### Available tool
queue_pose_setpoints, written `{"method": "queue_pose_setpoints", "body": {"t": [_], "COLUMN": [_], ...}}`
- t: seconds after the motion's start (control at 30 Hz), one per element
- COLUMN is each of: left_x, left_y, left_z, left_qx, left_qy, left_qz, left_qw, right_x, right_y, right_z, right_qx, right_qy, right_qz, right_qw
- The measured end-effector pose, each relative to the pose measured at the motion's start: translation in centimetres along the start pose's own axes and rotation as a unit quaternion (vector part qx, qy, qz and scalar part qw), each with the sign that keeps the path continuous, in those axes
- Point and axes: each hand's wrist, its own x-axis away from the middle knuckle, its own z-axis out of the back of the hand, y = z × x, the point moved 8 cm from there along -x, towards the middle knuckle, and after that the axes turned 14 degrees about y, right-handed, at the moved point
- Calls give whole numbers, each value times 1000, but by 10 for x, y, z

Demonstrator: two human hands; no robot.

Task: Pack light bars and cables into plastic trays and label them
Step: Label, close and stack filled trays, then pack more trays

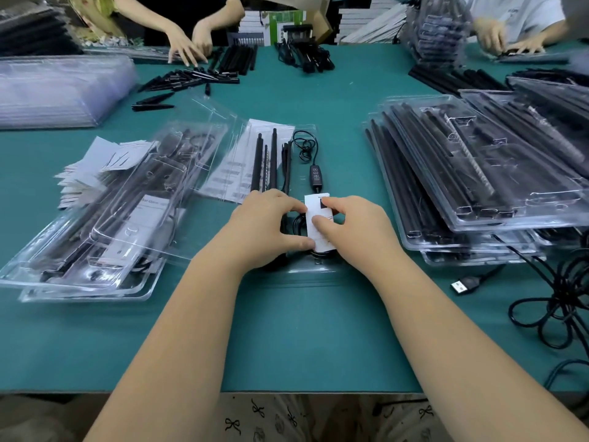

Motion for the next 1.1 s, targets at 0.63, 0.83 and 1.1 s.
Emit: {"method": "queue_pose_setpoints", "body": {"t": [0.63, 0.83, 1.1], "left_x": [0, 0, -1], "left_y": [-1, -1, 0], "left_z": [-3, -4, -2], "left_qx": [-18, -42, -34], "left_qy": [11, 21, 16], "left_qz": [-29, -42, -37], "left_qw": [999, 998, 999], "right_x": [2, 13, 11], "right_y": [8, 1, 1], "right_z": [6, 12, 19], "right_qx": [-140, -4, -94], "right_qy": [-1, -57, -24], "right_qz": [-60, 42, -11], "right_qw": [988, 998, 995]}}
